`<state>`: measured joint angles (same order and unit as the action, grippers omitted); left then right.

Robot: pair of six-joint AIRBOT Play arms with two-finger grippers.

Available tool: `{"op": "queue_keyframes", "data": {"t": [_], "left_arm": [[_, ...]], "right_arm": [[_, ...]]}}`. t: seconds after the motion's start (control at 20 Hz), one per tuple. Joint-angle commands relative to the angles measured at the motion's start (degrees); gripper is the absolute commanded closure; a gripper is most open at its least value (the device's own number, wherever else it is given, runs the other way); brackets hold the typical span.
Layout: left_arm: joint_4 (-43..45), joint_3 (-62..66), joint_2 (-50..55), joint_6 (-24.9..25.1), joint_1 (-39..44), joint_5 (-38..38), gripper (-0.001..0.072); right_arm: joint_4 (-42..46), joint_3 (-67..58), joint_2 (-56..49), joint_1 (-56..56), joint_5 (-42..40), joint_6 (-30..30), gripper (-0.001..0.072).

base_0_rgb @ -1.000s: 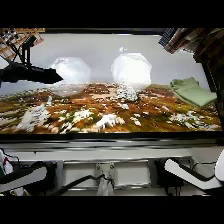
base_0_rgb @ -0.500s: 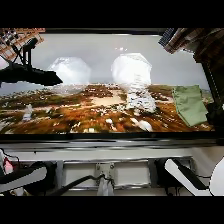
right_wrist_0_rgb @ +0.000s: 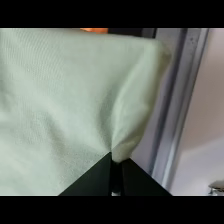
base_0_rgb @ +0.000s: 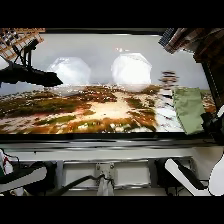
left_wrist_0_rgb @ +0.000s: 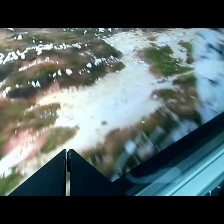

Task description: Fold the clothes and pants, and hang the long-sleeved shirts on hangers.

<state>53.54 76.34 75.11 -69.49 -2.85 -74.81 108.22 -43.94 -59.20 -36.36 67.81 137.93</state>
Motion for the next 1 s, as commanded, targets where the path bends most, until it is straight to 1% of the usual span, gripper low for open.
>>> {"op": "queue_keyframes", "data": {"t": [0.0,0.05,0.1,0.15,0.3,0.35,0.4,0.55,0.6,0.65,0.7,0.75,0.8,0.95], "left_arm": [[0.0,0.0,0.0,-0.1,0.0,0.0,0.0685],[0.0,0.0,0.0,-0.1,0.0,0.0,0.0638],[0.0,0.0,0.0,-0.1,0.0,0.0,0.0575],[-0.3,0.0,0.0,-0.1,0.0,-0.2,0.0575],[-3.0,0.0,-0.4,-0.1,0.0,-0.9,0.0575],[-4.0,0.0,-0.7,-0.1,0.0,-0.9,0.0575],[-4.8,0.0,-1.1,-0.1,0.0,-0.9,0.0575],[-5.0,0.0,-3.7,0.1,1.8,0.5,0.0576],[-5.0,0.0,-4.8,0.1,3.0,1.4,0.0577],[-5.0,0.0,-6.0,0.1,4.4,2.4,0.0577],[-5.0,0.0,-7.1,0.1,5.7,3.4,0.0577],[-5.0,0.0,-8.2,0.1,7.1,4.0,0.0577],[-5.0,0.0,-9.1,0.1,8.2,4.1,0.0577],[-5.0,0.0,-10.6,0.0,9.9,1.4,0.0577]], "right_arm": [[-3.2,0.5,0.0,-2.2,1.7,-6.1,0.0659],[-5.3,0.5,0.0,-3.2,2.2,-9.0,0.052],[-8.1,0.3,0.0,-4.4,2.6,-12.5,0.0384],[-10.1,-0.5,0.0,-5.2,2.6,-15.2,0.0351],[-12.3,-7.9,0.0,-4.5,0.4,-22.3,0.0351],[-15.0,-11.4,0.0,-3.6,-1.4,-25.7,0.0352],[-20.2,-15.2,0.0,-2.1,-4.1,-31.3,0.0352],[-40.3,-23.5,-0.1,5.0,-12.6,-50.1,0.0365],[-46.1,-25.4,-0.3,8.7,-13.5,-56.6,0.0368],[-50.0,-26.9,-0.6,12.9,-12.7,-62.2,0.0376],[-51.6,-27.5,-0.8,17.3,-11.6,-66.1,0.0376],[-51.5,-27.6,-0.9,22.2,-10.0,-68.3,0.0376],[-50.4,-27.5,-1.3,26.8,-8.3,-69.2,0.0377],[-45.9,-27.5,-2.7,39.2,-5.9,-69.2,0.0377]]}}
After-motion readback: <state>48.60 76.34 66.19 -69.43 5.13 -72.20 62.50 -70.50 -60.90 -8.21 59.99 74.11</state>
